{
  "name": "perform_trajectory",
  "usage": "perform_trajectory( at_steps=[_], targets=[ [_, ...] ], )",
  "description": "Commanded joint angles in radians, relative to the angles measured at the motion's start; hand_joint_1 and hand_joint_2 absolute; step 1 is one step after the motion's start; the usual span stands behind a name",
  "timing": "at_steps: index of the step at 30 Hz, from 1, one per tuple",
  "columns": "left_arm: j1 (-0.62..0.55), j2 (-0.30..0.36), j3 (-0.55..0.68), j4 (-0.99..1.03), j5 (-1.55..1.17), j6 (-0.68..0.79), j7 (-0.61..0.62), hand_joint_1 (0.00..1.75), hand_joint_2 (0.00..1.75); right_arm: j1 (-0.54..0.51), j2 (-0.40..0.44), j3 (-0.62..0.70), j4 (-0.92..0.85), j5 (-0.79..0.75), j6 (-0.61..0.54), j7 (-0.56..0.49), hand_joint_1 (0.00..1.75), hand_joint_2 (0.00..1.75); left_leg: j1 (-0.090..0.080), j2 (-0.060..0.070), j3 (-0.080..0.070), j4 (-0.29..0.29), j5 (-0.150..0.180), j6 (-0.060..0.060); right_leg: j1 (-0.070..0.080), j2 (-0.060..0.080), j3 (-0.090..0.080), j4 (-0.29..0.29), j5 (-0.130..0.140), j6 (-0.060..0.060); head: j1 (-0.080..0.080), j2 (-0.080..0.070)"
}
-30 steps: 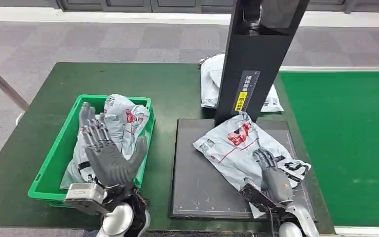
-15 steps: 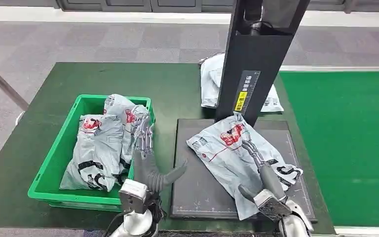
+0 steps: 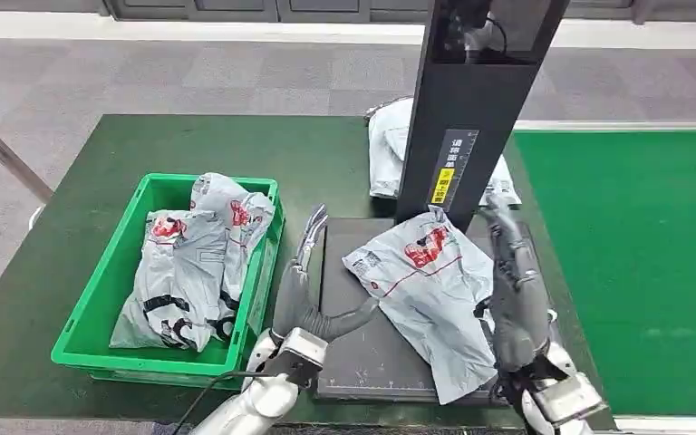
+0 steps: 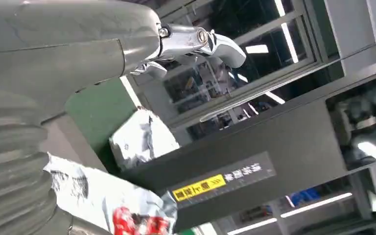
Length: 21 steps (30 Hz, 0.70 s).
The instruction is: Moved the parcel from conveyor to table for the left to box.
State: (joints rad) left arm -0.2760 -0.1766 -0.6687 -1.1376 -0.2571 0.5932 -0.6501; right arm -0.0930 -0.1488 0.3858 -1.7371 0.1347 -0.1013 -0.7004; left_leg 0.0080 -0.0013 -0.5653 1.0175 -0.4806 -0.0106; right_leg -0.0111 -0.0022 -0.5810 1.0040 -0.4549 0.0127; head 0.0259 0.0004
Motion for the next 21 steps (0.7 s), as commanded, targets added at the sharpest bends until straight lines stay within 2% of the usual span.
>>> perform_trajectory(
  at_steps=[1,2,4,5,6,7,8,9,10,11,12,13,14,15,17,18,20,21],
  targets=[
    [-0.089,0.008,-0.021,0.17,-0.018,-0.008,0.01,0.0,1.75,-0.011,0.011,-0.102,-0.111,0.008,-0.067,0.002,0.0,0.0,-0.001,-0.001,0.0,-0.001,0.001,0.0,-0.001,-0.001,0.0,0.0,0.0,0.0,0.0,0.0],
    [-0.107,0.0,-0.035,0.218,-0.051,-0.05,0.024,0.0,1.75,-0.015,0.022,-0.131,-0.139,0.038,-0.272,0.002,0.0,0.0,-0.001,0.0,0.0,-0.001,0.001,0.0,0.0,-0.001,0.0,-0.001,0.001,0.0,0.0,0.0],
    [-0.12,-0.024,-0.039,0.271,-0.026,-0.161,0.033,0.0,1.75,-0.012,0.022,-0.172,-0.158,0.05,-0.491,0.002,0.0,0.0,-0.001,-0.001,0.0,-0.002,0.002,0.0,-0.001,-0.001,0.0,-0.002,0.002,-0.001,0.0,0.0],
    [-0.126,-0.047,-0.052,0.307,-0.001,-0.236,0.022,0.0,1.75,0.002,0.047,-0.253,-0.196,0.045,-0.597,0.002,0.0,0.0,-0.001,-0.002,0.0,-0.001,0.001,0.0,-0.001,-0.002,0.0,0.0,0.0,0.0,0.0,0.0],
    [-0.131,-0.058,-0.058,0.326,0.004,-0.256,0.021,0.0,1.75,0.008,0.087,-0.324,-0.225,0.048,-0.597,0.002,0.0,0.0,-0.001,-0.004,-0.001,-0.001,0.002,0.001,-0.001,-0.004,0.0,-0.001,0.001,0.0,0.0,0.0],
    [-0.15,-0.081,-0.084,0.375,-0.008,-0.273,0.016,0.0,1.75,0.017,0.159,-0.463,-0.279,0.036,-0.597,0.002,0.0,0.0,-0.001,-0.006,-0.002,0.0,0.002,0.001,-0.001,-0.006,-0.001,0.0,0.0,0.0,0.0,0.0],
    [-0.157,-0.094,-0.091,0.394,-0.012,-0.266,0.015,0.0,1.75,0.026,0.16,-0.497,-0.292,0.027,-0.597,0.002,0.0,0.0,-0.001,-0.006,-0.002,0.001,0.002,0.001,-0.001,-0.006,-0.001,0.0,0.0,0.0,0.0,0.0],
    [-0.173,-0.111,-0.101,0.433,-0.013,-0.271,0.019,0.0,1.75,0.027,0.207,-0.595,-0.297,0.03,-0.597,0.002,0.0,0.0,-0.001,-0.005,-0.002,0.0,0.002,0.001,-0.001,-0.006,0.0,0.0,0.0,0.0,0.0,0.0],
    [-0.18,-0.116,-0.104,0.451,-0.013,-0.278,0.022,0.0,1.75,0.026,0.222,-0.632,-0.281,0.012,-0.579,0.002,0.0,0.0,-0.002,-0.007,-0.002,0.0,0.002,0.002,-0.001,-0.008,0.0,-0.001,0.0,0.0,0.0,0.0],
    [-0.21,-0.131,-0.131,0.522,-0.033,-0.294,0.047,0.0,1.75,0.063,0.195,-0.625,-0.125,-0.05,-0.468,0.01,0.0,1.75,-0.002,-0.006,-0.001,0.0,0.002,0.001,-0.002,-0.005,0.0,-0.001,0.0,0.0,0.0,0.0],
    [-0.234,-0.15,-0.131,0.594,-0.035,-0.297,0.027,0.0,1.75,0.002,0.198,-0.664,0.089,-0.043,-0.357,0.002,0.0,1.75,-0.002,-0.004,0.0,0.0,0.001,0.001,-0.001,-0.004,0.001,-0.001,0.001,0.0,0.0,0.0],
    [-0.255,-0.166,-0.13,0.665,-0.034,-0.312,0.003,0.0,1.75,-0.064,0.175,-0.651,0.336,0.041,-0.287,0.002,0.0,1.75,0.0,-0.006,0.004,-0.004,0.003,0.001,0.0,-0.006,0.006,-0.006,0.002,0.0,0.0,0.0],
    [-0.268,-0.172,-0.131,0.703,-0.033,-0.324,-0.008,0.0,1.75,-0.104,0.172,-0.645,0.436,0.02,-0.238,0.002,0.0,1.75,0.0,-0.004,0.005,-0.005,0.004,0.002,0.0,-0.004,0.008,-0.009,0.004,0.0,0.0,0.0],
    [-0.274,-0.172,-0.139,0.719,-0.034,-0.33,-0.022,0.0,1.75,-0.137,0.161,-0.619,0.552,0.05,-0.253,0.002,0.0,1.75,0.0,0.001,0.007,-0.004,0.002,0.002,0.001,0.002,0.008,-0.008,0.005,0.001,0.0,0.0],
    [-0.281,-0.172,-0.156,0.732,-0.02,-0.359,-0.024,0.0,1.75,-0.157,0.159,-0.585,0.623,0.006,-0.256,0.002,0.0,1.75,0.0,0.009,0.001,-0.003,-0.001,0.002,0.0,0.008,0.008,-0.005,0.004,0.0,0.0,0.0],
    [-0.284,-0.172,-0.167,0.734,-0.008,-0.369,-0.024,0.0,1.75,-0.161,0.148,-0.552,0.668,-0.001,-0.275,0.002,0.0,1.75,0.0,0.007,-0.006,-0.002,-0.001,0.002,0.0,0.006,0.003,-0.004,0.004,0.0,0.001,0.0],
    [-0.285,-0.172,-0.174,0.734,-0.002,-0.376,-0.021,0.0,1.75,-0.159,0.15,-0.544,0.685,-0.007,-0.27,0.002,0.0,1.75,0.0,0.003,-0.005,-0.003,0.002,0.004,0.0,0.001,0.002,-0.005,0.005,0.001,0.0,0.0],
    [-0.285,-0.172,-0.174,0.734,-0.002,-0.376,-0.021,0.0,1.75,-0.159,0.15,-0.544,0.685,-0.007,-0.27,0.002,0.0,1.75,-0.001,0.003,0.002,-0.005,0.004,0.004,-0.001,0.0,0.003,-0.007,0.006,0.001,0.0,0.0]
  ],
)
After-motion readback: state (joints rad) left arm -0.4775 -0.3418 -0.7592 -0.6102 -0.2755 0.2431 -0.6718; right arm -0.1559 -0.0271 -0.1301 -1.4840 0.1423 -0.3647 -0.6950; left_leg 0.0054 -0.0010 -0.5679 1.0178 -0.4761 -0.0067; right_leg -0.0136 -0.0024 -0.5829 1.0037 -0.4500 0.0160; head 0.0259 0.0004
